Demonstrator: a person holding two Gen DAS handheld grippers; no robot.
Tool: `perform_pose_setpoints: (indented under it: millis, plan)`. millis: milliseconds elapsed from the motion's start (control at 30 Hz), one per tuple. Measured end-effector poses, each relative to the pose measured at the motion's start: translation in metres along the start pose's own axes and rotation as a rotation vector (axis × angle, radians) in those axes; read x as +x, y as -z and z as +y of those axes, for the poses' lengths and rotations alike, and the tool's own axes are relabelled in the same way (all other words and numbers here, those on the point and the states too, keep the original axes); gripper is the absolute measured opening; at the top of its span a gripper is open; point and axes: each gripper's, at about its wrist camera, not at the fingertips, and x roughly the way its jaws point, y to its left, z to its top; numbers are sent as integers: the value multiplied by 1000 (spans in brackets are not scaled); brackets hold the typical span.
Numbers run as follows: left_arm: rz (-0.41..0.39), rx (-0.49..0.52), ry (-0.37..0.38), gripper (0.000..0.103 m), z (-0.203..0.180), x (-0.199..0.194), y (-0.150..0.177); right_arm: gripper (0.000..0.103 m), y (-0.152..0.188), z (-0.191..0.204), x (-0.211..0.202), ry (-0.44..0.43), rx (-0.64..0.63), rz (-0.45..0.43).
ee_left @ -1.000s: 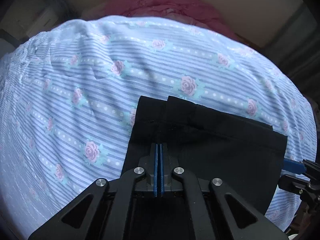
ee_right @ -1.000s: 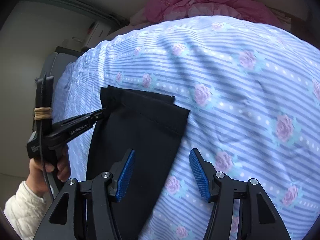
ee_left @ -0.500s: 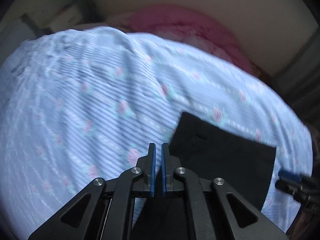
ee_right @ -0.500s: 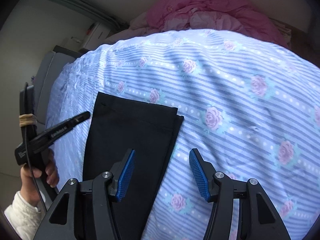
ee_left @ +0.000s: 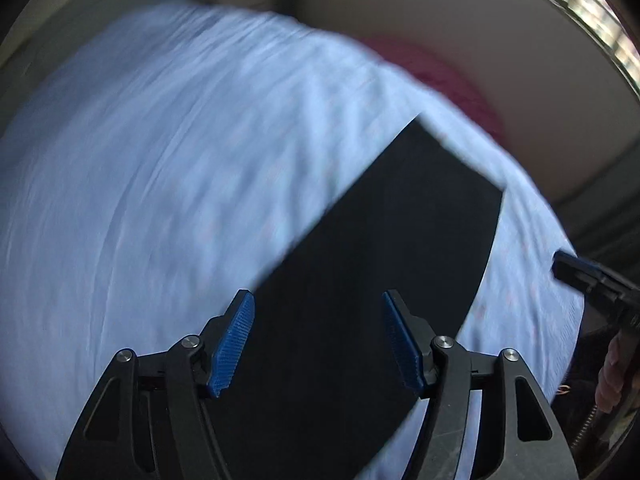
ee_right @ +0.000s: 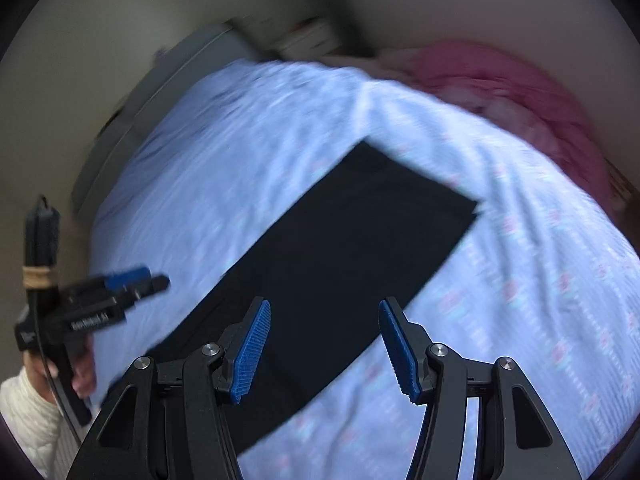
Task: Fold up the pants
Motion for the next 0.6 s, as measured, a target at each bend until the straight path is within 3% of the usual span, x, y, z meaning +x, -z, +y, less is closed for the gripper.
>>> perform_pose_setpoints:
  millis: [100,267,433,600]
  plan:
    - [40,-133,-65,65,30,-38,83,58,29,42,-2,-60,-113,77]
    - [52,-331,-155,68,63,-96,192,58,86,109,-3,-171,-268,227]
    - [27,-534,-182,74,80,-137,288,58,136,162,-4,-262,-388,339]
    - [40,-698,-226,74,99,-153,372,58,192,214,9,-312,-525,461]
